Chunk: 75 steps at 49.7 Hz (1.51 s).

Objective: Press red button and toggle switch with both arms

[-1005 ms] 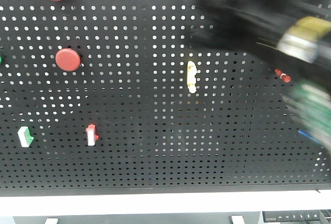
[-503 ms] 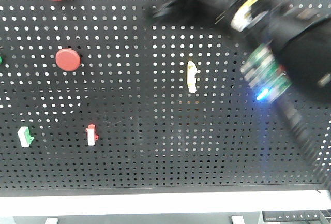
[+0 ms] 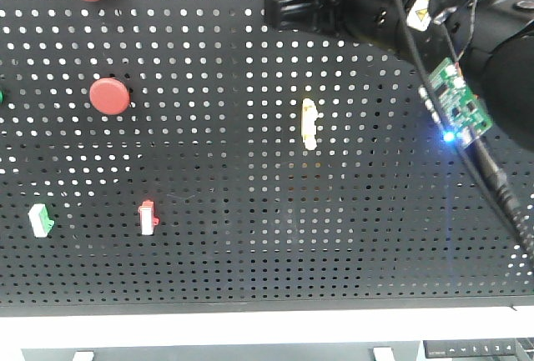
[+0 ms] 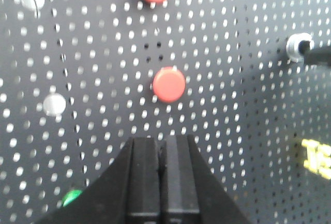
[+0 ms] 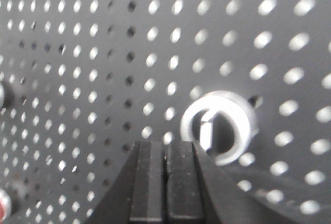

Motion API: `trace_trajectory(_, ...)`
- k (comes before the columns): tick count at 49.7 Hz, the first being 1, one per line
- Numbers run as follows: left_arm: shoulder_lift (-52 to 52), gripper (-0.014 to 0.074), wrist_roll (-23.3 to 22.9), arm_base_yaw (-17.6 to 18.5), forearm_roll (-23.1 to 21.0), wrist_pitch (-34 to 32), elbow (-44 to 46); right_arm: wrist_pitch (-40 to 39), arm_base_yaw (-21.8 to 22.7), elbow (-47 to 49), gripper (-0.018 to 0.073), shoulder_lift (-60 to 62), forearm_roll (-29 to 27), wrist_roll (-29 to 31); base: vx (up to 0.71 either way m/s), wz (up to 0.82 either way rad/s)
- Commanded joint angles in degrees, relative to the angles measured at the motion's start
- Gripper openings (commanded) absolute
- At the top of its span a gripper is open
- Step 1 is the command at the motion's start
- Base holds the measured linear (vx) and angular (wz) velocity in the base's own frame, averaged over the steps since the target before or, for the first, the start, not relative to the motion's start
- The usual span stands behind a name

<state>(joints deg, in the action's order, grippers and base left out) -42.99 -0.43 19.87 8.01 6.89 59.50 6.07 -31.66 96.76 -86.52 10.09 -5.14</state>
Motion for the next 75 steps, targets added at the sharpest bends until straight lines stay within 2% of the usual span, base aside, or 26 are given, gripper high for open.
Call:
trace_trajectory(1, 0.07, 0.0001, -0.11, 0.20, -0.11, -5.01, 1.37, -3.98, -0.15, 1.94, -0.0003, 1.94, 0.18, 0.42, 0.00, 0.00)
trace_trajectory(11, 0.07, 0.0001, -0.11, 0.20, -0.11, -5.01, 1.37, -3.98, 0.07, 1.94, -0.0003, 1.65, 0.47, 0.58, 0.00, 0.00)
trace_trajectory(27, 0.07, 0.0001, -0.11, 0.20, -0.11, -4.96, 1.37, -2.95, 5.63, 1.94, -0.0003, 2.33, 0.02, 0.04, 0.00, 0.00)
trace_trajectory(37, 0.07, 0.0001, -0.11, 0.20, -0.11, -4.96, 1.37, -1.91, 5.48, 1.94, -0.0003, 3.25, -0.18, 0.05, 0.00, 0.00)
trace_trajectory(43, 0.07, 0.0001, -0.11, 0.20, -0.11, -4.96, 1.37, -2.47, 3.76, 1.10, -0.0003, 4.93, -0.06, 0.23, 0.00, 0.00)
trace_trajectory(48, 0.07, 0.0001, -0.11, 0.20, -0.11, -4.96, 1.37, -3.52, 2.51, -1.36, -0.0003, 8.01, 0.00, 0.42, 0.00, 0.00)
trace_trajectory(62, 0.07, 0.0001, -0.20, 0.20, -0.16, -4.83, 1.37, -4.00, 2.69, -12.38, -0.0003, 16.25, 0.29, 0.47, 0.00, 0.00)
trace_trajectory(75, 0.07, 0.0001, -0.64, 0.20, -0.16, -3.52, 1.37, -2.04, 2.69, -13.23, -0.0003, 16.69, 0.04, 0.24, 0.00, 0.00)
